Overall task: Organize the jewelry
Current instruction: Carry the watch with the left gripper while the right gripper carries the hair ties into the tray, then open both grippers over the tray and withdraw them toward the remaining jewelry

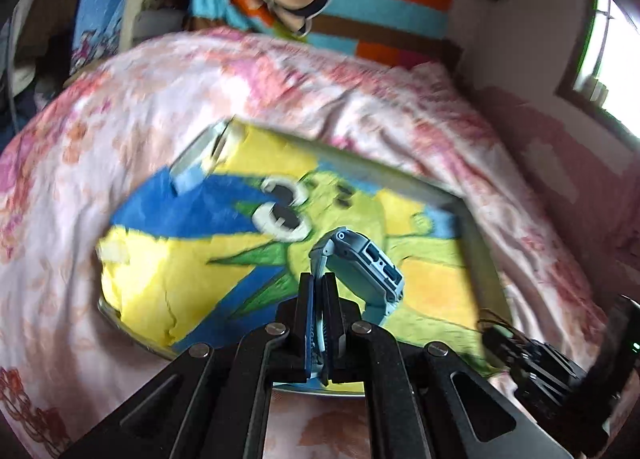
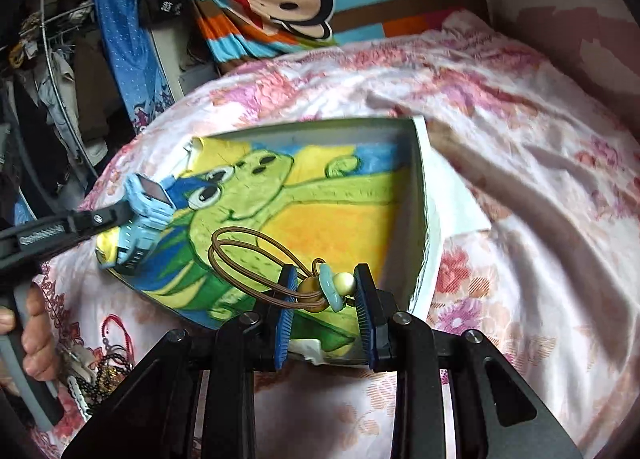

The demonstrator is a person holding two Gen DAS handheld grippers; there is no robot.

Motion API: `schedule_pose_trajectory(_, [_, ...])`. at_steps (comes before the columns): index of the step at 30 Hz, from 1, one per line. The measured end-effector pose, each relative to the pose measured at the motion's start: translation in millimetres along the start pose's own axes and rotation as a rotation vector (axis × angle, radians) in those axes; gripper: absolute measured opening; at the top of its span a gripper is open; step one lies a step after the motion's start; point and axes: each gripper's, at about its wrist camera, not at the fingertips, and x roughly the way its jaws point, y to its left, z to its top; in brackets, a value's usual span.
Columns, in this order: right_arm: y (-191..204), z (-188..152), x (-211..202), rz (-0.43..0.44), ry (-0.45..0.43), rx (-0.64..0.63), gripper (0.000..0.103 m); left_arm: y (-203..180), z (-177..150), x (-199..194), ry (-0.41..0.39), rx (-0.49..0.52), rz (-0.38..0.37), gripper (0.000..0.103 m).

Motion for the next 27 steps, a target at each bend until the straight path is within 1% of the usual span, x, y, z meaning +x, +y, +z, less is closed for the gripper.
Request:
schedule_pose_trajectory(3, [0.9, -0.5, 2.9, 0.005, -0.003, -0.012, 0.027, 5.7, -3.2, 8.1, 0.036, -0.032, 0.009, 0.008])
schedule_pose_trajectory(5, [2.2, -1.5, 3.6, 0.009, 0.001, -0.018, 0.032, 9.8, -4.1, 9.5, 0.042, -0.054, -0.001, 0.008])
schedule_pose_trajectory(6, [2.1, -1.6, 3.9, 0.013, 0.0, -0.019, 0.04, 11.2, -4.3, 9.0, 0.039, -0.063, -0.004, 0.009])
schedule_pose_trajectory(7, [2.3, -2.5, 0.9, 0.017, -0.003, -0.019, 0.045, 13.4, -4.5, 7.7, 0.036, -0.076, -0.015, 0.011])
schedule_pose_trajectory(11, [6.0, -1.5, -2.9, 0.015, 0.0, -0.027, 0.048, 16.7, -1.0, 1.5, 0.045, -0.09, -0.017, 0.022])
schedule_pose_trajectory(13, [6.9, -0.4, -8.6, 0.012, -0.002, -0.025, 0.055, 15.9, -0.8, -9.4, 0.036, -0.086, -0.024, 0.033])
schedule_pose_trajectory(14, [7.1, 0.8, -11.7, 0.011, -0.006, -0.022, 0.057, 16.2, -0.4, -13.6, 0.03, -0.085, -0.028, 0.051])
schedule_pose_trajectory(15, [8.7, 1.5, -17.7, 0.011, -0.015, -0.018, 0.059, 16.2, -2.1, -25.0, 0.008, -0.09, -0.039, 0.077])
schedule_pose_trajectory(16, [10.9, 2.3, -24.5, 0.014, -0.027, -0.017, 0.063, 16.9, -3.6, -36.7, -0.027, -0.1, -0.045, 0.086])
schedule_pose_trajectory(17, [13.7, 2.7, -32.9, 0.018, -0.042, -0.018, 0.066, 17.7, -5.1, -48.7, -0.067, -0.106, -0.048, 0.093])
schedule_pose_trajectory(18, [15.8, 3.0, -40.7, 0.02, -0.057, -0.02, 0.071, 17.7, -6.7, -61.2, -0.1, -0.102, -0.057, 0.094])
schedule_pose_trajectory(19, [19.3, 2.8, -51.6, 0.023, -0.08, -0.024, 0.076, 15.8, -7.3, -72.0, -0.116, -0.086, -0.07, 0.095])
schedule_pose_trajectory(20, [22.6, 1.9, -63.0, 0.03, -0.108, -0.028, 0.078, 15.0, -8.0, -78.6, -0.122, -0.074, -0.076, 0.097])
schedule_pose_trajectory(22, [27.6, -0.7, -84.9, 0.048, -0.167, -0.033, 0.091, 9.7, -14.2, -103.1, -0.149, -0.026, -0.074, 0.099])
schedule_pose_trajectory(24, [35.2, -6.4, -109.2, 0.067, -0.241, -0.051, 0.097, 4.8, -21.8, -125.3, -0.182, 0.021, -0.073, 0.1])
schedule_pose_trajectory(25, [39.6, -10.4, -122.7, 0.072, -0.278, -0.065, 0.101, 4.4, -25.5, -135.3, -0.199, 0.04, -0.085, 0.101])
schedule_pose_trajectory(26, [44.9, -15.5, -136.7, 0.075, -0.314, -0.083, 0.102, 4.4, -32.4, -150.3, -0.229, 0.06, -0.107, 0.103])
schedule_pose_trajectory(27, [50.0, -20.2, -150.0, 0.079, -0.352, -0.102, 0.102, 5.2, -37.4, -160.1, -0.25, 0.068, -0.119, 0.103])
